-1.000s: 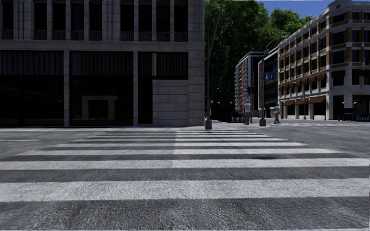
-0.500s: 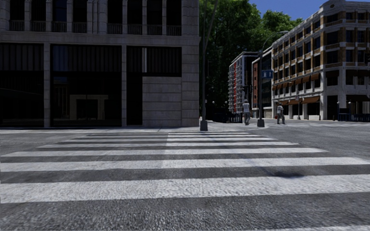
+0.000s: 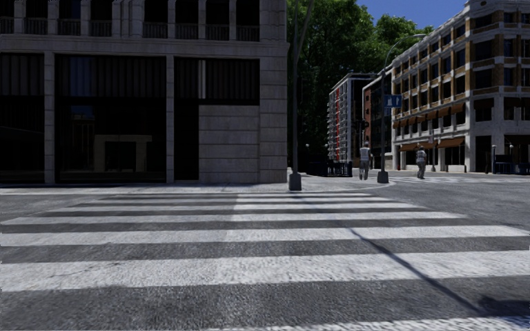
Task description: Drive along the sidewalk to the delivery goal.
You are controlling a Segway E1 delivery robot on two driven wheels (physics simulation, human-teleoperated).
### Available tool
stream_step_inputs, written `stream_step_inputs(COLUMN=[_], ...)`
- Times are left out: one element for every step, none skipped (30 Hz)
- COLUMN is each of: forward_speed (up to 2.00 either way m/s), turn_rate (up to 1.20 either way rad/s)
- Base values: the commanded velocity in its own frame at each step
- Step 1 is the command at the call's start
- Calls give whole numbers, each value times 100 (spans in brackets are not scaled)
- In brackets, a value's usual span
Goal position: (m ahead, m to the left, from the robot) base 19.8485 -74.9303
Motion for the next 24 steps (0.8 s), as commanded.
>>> stream_step_inputs(forward_speed=[200,200,200,200,200,200,200,200,200,200,200,200,200,200,200,200,200,200,200,200,200,200,200,200], turn_rate=[0,0,0,0,0,0,0,0,0,0,0,0,0,0,0,0,0,0,0,0,0,0,0,0])
